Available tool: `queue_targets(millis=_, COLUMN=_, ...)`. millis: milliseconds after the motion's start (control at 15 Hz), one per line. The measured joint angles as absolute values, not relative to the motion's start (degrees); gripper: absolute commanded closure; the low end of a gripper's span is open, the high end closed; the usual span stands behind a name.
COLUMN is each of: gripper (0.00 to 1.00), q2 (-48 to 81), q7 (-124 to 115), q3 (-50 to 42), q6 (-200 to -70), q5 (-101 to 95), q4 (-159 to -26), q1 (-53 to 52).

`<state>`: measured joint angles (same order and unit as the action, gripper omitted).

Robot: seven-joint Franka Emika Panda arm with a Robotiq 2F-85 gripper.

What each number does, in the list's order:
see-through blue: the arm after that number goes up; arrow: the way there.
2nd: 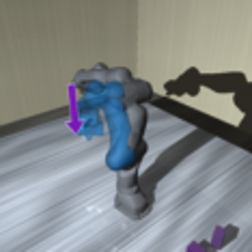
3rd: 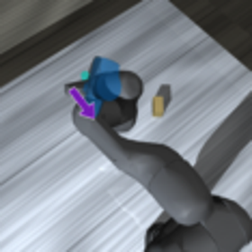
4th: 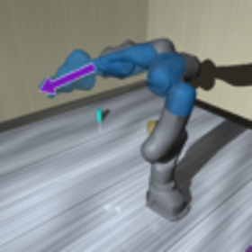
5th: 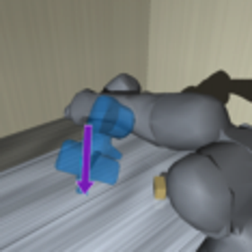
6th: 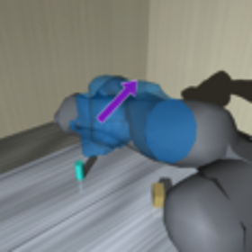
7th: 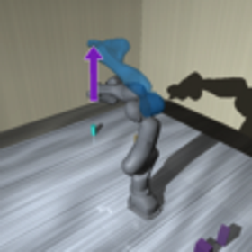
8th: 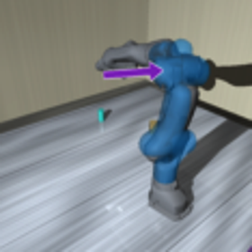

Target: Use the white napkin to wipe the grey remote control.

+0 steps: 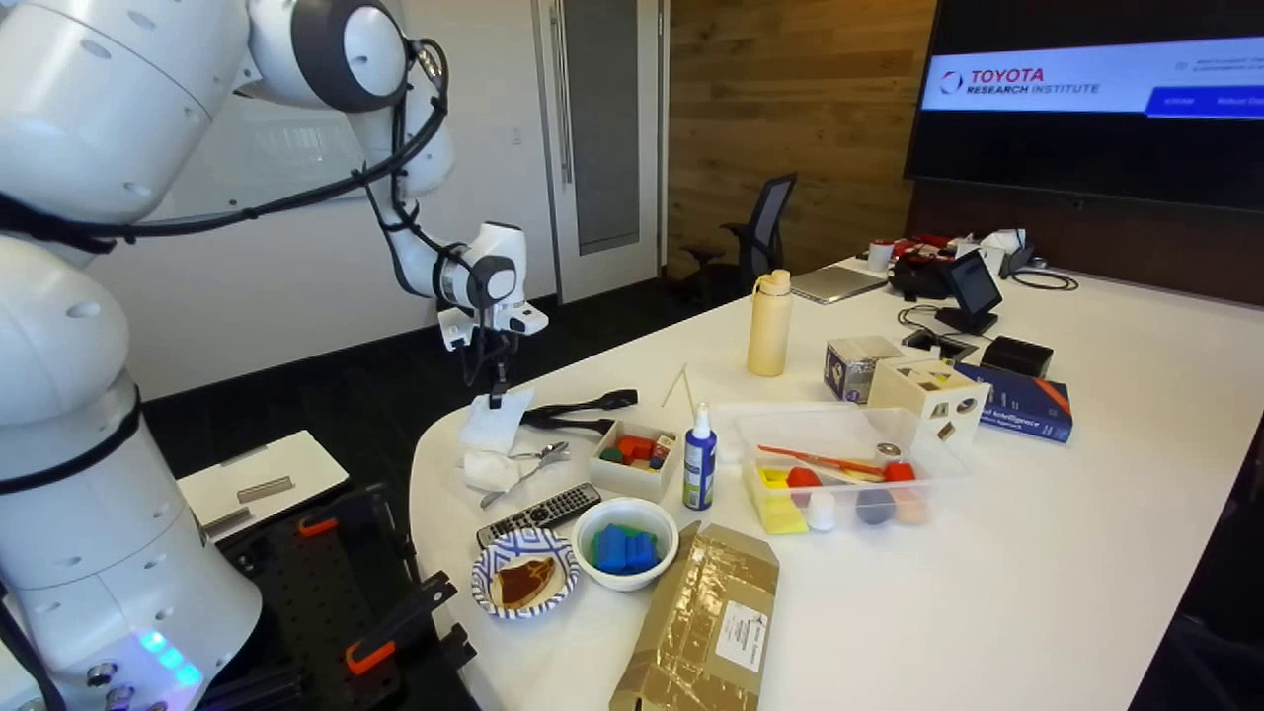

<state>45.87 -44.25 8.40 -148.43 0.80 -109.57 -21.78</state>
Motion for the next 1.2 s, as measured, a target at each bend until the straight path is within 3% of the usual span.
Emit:
queue_targets(millis=333, gripper=0.97, q2=54.99, q7=-31.23, q3=12.84, q6=-148.62, q5=8.02, q4=-101.68, q1=-18.47)
queue_targets(millis=400, gripper=0.72, q2=56.18, q7=-29.83, q3=12.95, q6=-148.07, q5=8.83, q4=-100.31, q1=-18.52)
queue_targets(millis=533, gripper=0.67, q2=57.95, q7=-28.17, q3=12.97, q6=-146.35, q5=9.88, q4=-97.93, q1=-18.68)
queue_targets(millis=1133, gripper=0.00, q2=59.29, q7=-26.09, q3=12.99, q6=-142.06, q5=10.05, q4=-92.32, q1=-19.89)
queue_targets(millis=1200, gripper=0.00, q2=59.21, q7=-26.07, q3=12.98, q6=-142.06, q5=10.05, q4=-92.07, q1=-20.06)
